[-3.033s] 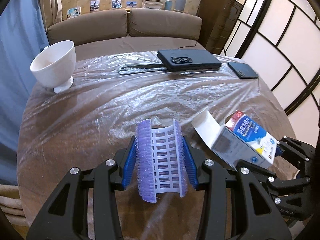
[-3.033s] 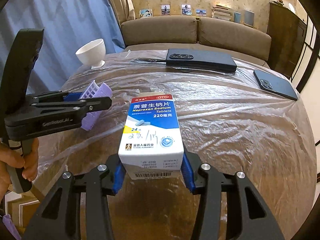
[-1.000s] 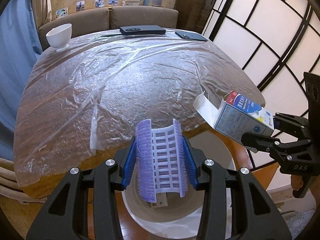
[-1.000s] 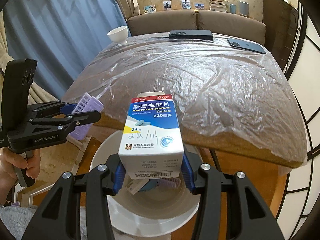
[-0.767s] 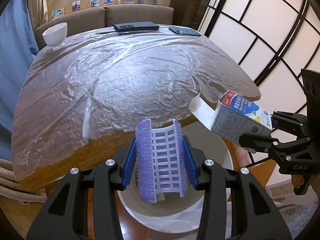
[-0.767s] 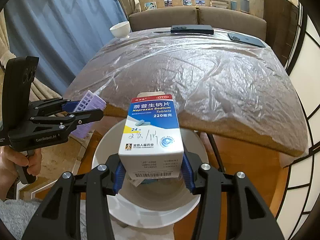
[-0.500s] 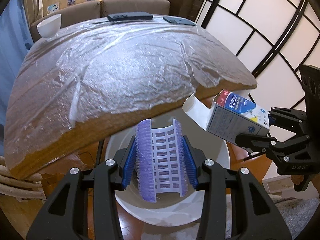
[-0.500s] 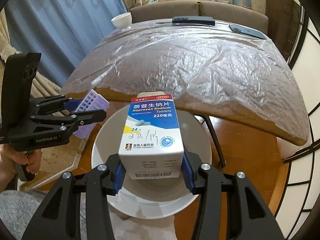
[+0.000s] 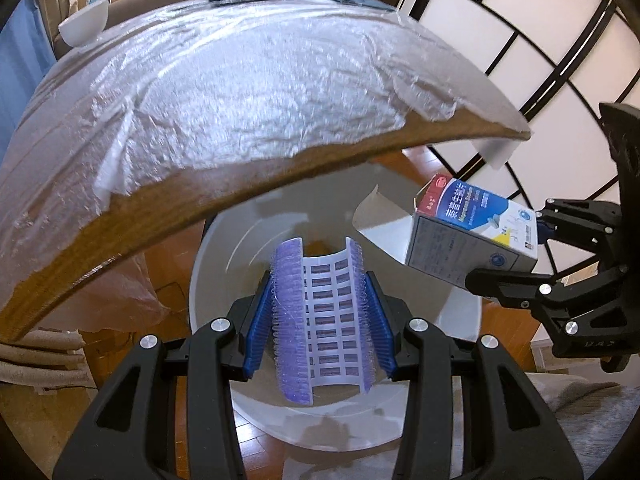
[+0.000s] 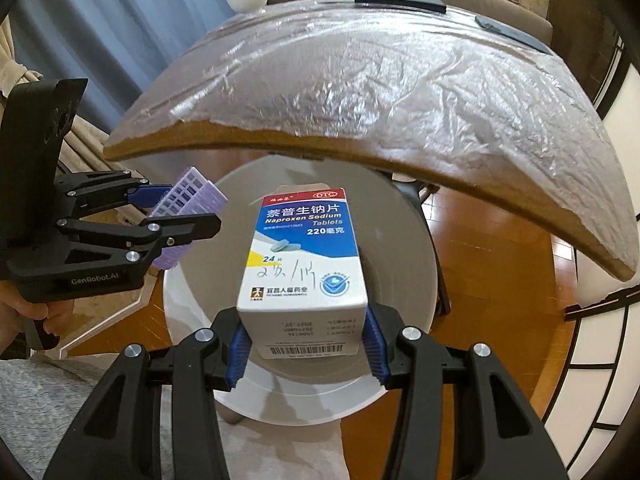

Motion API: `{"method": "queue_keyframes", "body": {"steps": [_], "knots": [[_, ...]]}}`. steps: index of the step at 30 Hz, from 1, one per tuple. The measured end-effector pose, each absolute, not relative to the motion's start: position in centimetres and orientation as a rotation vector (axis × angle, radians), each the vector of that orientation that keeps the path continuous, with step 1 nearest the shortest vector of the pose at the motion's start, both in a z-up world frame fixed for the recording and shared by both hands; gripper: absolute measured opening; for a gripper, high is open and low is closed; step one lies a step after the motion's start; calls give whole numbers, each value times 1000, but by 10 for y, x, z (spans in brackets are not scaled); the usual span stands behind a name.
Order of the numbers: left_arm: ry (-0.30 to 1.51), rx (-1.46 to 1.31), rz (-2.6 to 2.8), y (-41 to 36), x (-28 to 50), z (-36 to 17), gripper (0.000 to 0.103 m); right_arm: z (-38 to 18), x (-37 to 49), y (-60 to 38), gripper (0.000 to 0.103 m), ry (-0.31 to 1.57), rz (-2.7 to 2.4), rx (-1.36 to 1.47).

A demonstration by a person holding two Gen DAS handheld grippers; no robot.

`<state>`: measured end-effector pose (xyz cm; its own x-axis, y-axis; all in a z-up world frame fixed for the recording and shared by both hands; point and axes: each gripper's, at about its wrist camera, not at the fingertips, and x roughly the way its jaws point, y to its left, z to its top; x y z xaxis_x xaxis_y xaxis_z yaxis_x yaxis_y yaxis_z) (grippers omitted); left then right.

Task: Collect trash
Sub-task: 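Open the left tool to drop the purple roller while the right tool drops the Naproxen box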

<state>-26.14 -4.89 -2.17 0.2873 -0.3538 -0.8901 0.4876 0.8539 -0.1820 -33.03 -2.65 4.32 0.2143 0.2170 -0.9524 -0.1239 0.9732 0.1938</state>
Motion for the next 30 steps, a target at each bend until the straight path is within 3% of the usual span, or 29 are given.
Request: {"method": "queue_keyframes", "body": {"steps": [20,21,22,23,30], "knots": [[1236,180,-556,-64,-247,-72,47,-9,-318,-24,47,1432,232,89],[1234,167,-574,-64,-247,-71,62,-10,-318,-24,49,1431,225,90],[1231,170,-570,-64,-247,-71,87,-11,-318,-25,60,1430,218,91],[1215,185,-550,-65,-248,-69,92,-9,-319,-26,72,1423,213,95],[1204,161,-542,-57,-246,-52,93,14,-315,-35,77,1372,174,103]]}}
